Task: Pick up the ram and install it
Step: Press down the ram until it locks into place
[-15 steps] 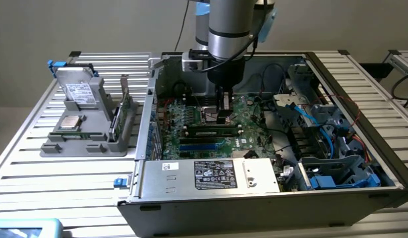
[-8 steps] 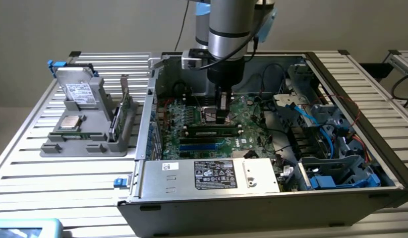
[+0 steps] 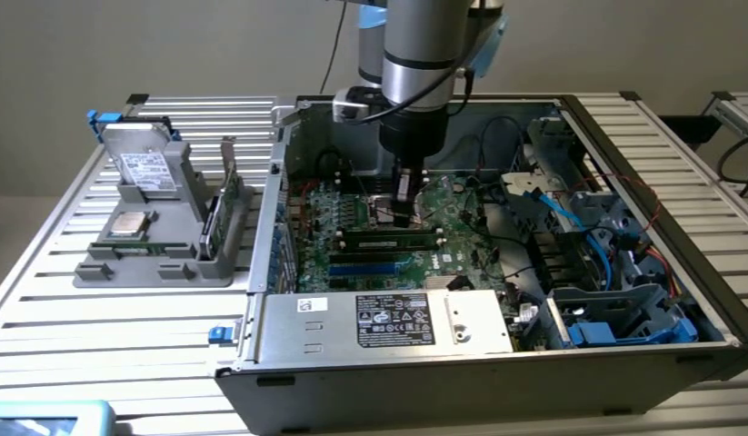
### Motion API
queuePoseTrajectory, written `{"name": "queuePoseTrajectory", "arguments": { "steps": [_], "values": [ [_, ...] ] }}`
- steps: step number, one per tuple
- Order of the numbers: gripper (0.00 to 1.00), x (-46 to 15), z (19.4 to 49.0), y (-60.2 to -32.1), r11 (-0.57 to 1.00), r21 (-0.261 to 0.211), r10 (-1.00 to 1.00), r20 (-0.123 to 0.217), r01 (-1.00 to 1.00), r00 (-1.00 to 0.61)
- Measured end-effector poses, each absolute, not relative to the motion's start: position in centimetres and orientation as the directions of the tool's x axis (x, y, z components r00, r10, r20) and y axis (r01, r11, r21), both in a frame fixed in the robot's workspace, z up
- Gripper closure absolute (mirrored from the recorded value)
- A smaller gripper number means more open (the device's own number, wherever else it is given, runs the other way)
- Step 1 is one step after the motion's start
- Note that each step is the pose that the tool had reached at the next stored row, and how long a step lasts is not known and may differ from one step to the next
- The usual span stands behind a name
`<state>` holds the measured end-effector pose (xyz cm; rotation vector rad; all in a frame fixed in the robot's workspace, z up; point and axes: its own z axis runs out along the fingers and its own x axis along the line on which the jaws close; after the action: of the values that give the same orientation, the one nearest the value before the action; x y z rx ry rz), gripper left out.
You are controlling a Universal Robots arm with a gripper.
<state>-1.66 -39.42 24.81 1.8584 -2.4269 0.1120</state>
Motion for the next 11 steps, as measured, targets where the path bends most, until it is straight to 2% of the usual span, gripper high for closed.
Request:
{"name": "queuePoseTrajectory", "arguments": {
  "steps": [11],
  "values": [
    [0.89,-1.66,24.81,-39.42,0.4,-0.015,-0.911,0.107,-0.917,-0.399]
  ]
}}
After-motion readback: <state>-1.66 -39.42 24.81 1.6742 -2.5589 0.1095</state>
